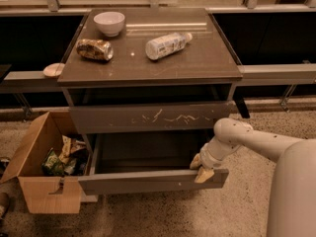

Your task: Open middle drawer

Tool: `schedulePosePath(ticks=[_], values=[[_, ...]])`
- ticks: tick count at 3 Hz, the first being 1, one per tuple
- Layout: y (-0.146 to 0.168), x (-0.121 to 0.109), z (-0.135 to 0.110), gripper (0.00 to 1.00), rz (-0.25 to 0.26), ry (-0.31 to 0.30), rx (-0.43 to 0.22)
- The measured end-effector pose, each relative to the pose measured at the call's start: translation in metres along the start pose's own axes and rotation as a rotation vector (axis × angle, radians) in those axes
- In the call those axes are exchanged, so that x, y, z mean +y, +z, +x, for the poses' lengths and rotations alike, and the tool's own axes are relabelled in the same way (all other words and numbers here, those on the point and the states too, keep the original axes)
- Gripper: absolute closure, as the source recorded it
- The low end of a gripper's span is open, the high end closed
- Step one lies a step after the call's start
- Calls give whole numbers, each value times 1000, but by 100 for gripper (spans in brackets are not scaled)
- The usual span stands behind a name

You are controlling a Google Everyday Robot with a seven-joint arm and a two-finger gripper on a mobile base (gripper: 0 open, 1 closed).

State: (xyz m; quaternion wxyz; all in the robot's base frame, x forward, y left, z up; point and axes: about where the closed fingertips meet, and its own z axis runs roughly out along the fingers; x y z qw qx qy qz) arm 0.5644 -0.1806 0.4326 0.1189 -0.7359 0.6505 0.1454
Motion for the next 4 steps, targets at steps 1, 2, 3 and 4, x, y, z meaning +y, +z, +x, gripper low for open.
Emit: schedulePosePath(ticks=[1,2,3,4], values=[[0,0,0,0,0,0,0],[2,2,1,0,-7,1,3],[10,22,2,0,-28,-12,28],[17,45,7,0,-50,-16,54]])
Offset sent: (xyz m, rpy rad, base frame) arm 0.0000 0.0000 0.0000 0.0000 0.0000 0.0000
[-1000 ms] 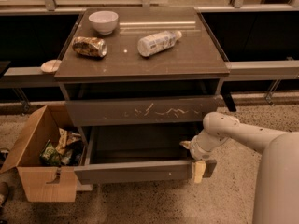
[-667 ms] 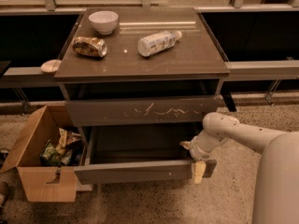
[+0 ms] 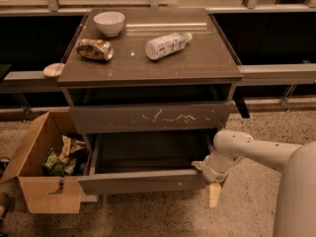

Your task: Open middle drawer

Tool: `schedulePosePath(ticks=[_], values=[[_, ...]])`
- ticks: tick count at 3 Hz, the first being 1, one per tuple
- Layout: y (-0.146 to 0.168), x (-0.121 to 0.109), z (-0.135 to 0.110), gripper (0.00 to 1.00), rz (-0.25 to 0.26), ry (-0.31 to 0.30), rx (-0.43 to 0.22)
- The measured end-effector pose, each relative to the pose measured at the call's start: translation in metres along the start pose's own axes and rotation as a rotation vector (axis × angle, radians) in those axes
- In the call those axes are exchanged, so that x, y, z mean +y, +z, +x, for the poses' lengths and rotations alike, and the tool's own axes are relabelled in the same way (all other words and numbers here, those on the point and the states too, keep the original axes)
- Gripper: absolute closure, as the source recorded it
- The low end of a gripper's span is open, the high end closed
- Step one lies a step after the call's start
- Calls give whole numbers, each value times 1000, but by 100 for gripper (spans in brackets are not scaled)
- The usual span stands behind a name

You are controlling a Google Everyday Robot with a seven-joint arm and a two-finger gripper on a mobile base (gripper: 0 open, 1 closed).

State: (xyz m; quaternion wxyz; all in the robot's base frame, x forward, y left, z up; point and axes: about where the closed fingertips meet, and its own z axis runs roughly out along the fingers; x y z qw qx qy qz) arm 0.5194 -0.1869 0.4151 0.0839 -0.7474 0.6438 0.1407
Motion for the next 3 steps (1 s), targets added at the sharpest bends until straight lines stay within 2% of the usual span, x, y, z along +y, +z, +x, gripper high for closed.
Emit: schedulePosePath(ticks=[1,3], values=[[8,15,7,18,-27,1,5],[5,18,9,65,-27,6,1]])
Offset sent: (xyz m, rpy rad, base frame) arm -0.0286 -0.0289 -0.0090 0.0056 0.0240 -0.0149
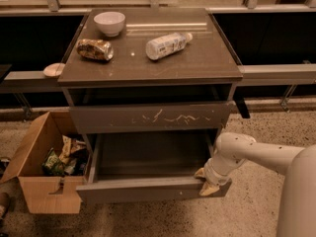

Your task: Open middle drawer

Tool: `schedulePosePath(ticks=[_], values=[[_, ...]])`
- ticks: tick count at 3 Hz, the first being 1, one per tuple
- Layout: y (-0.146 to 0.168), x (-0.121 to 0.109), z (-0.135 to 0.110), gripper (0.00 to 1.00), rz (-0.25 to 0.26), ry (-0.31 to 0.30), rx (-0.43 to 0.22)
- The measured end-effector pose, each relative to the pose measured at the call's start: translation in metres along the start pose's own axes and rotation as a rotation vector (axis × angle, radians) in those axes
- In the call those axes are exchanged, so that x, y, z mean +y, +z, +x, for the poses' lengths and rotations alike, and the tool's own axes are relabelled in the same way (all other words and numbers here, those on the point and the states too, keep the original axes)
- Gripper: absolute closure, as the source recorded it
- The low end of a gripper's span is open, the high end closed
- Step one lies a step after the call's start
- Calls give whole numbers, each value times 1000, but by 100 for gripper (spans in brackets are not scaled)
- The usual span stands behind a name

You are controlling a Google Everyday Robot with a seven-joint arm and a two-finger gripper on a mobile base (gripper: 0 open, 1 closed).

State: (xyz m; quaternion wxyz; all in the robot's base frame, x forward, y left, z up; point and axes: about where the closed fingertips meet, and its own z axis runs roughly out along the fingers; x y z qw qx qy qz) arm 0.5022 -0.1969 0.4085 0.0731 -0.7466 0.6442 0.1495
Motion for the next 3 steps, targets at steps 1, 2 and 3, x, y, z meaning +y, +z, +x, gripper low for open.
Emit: schedulePosePath(ticks=[1,2,3], values=[[-3,0,-2,88,14,0,-7],[-5,5,2,91,37,20,-30],[-5,5,0,73,37,20,-30]])
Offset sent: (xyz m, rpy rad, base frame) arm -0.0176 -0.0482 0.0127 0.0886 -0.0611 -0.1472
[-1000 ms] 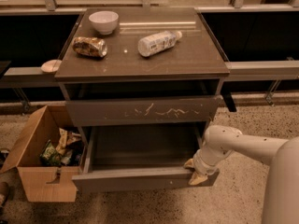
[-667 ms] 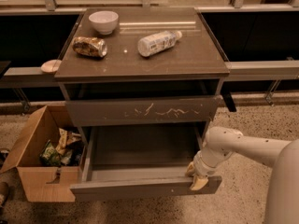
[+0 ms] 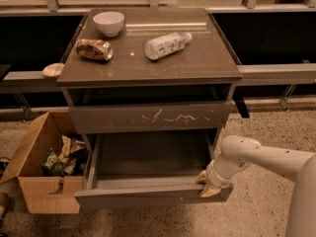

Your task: Open middle drawer

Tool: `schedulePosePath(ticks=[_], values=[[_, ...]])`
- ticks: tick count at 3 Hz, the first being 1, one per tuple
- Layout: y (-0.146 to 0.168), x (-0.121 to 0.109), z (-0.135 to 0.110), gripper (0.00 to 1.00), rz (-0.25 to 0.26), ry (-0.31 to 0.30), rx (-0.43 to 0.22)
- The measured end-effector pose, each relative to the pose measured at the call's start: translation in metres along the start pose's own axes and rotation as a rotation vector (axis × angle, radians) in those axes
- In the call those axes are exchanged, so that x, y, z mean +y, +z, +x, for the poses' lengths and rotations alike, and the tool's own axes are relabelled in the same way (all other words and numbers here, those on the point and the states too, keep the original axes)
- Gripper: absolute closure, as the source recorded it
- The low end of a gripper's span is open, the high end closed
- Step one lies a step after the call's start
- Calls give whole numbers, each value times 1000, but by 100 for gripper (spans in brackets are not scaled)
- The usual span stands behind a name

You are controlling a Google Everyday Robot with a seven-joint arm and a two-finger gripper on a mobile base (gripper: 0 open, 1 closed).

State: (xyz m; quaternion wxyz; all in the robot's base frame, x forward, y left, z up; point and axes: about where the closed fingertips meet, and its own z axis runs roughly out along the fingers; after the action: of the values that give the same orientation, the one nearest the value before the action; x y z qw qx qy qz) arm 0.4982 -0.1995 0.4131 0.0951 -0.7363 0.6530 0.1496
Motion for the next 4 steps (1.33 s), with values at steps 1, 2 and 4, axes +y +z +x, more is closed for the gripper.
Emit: schedulePosePath(ticks=[1,2,4], values=[[0,0,0,50,0,0,0],[0,0,0,26,0,0,0],[-51,1,-9,0,63,-66,-34]])
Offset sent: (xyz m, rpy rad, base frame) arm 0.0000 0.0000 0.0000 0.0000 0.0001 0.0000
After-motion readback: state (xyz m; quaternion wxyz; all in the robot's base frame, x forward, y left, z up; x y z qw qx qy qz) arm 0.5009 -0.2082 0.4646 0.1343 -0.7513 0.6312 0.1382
